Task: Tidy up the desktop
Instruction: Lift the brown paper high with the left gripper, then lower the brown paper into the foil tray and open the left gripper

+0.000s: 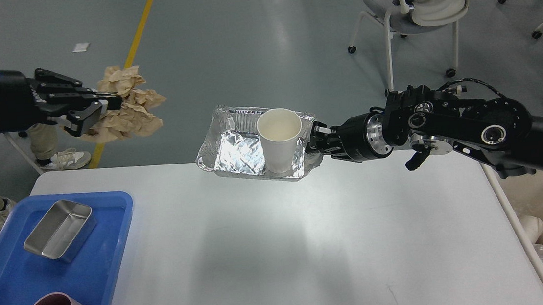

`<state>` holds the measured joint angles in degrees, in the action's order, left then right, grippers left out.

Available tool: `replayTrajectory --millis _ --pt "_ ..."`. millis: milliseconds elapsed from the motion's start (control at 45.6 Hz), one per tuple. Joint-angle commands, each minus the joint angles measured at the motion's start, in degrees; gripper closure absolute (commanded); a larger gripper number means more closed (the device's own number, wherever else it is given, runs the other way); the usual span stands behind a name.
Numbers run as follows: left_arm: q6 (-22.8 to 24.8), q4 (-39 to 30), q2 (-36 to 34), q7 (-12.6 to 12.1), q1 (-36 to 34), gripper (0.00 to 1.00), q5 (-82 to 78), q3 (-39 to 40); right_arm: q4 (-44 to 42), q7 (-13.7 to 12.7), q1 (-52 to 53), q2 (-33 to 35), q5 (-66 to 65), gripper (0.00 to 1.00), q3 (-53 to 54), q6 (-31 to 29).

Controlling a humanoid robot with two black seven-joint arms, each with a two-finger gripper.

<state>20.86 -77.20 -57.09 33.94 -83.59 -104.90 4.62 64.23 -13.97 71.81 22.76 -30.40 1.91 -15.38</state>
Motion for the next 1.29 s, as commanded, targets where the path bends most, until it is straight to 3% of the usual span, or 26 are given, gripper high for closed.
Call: replayTrajectory --millis 0,504,789,942,1030,1271 --pt "1.6 0.6 4.5 -0.1 -1.4 0.94 -3.3 -0.2 0.3 0.0 0.1 0.2 0.0 1.0 0.1 0.0" --pt "2.9 9.1 19.1 -0.3 -1.6 0.92 -6.6 -1.1 1.3 0.0 0.4 0.5 0.0 1.0 0.7 0.1" --pt "3.1 10.8 21.7 -1.8 -1.3 0.75 -6.4 -1.0 1.5 0.0 0.4 0.5 0.0 1.0 1.0 0.1" --pt "3.3 10.8 23.2 -3.5 -1.2 0.5 -5.8 -0.7 1.6 0.0 0.4 0.5 0.0 1.0 1.1 0.1" --pt "3.2 10.8 23.4 -4.2 -1.0 0.08 -4.0 0.1 1.6 0.0 0.4 0.5 0.0 1.0 1.1 0.1" --pt "3.1 10.8 23.4 -4.4 -1.4 0.05 1.9 0.1 1.5 0.0 0.4 0.5 -0.1 1.0 1.1 0.1"
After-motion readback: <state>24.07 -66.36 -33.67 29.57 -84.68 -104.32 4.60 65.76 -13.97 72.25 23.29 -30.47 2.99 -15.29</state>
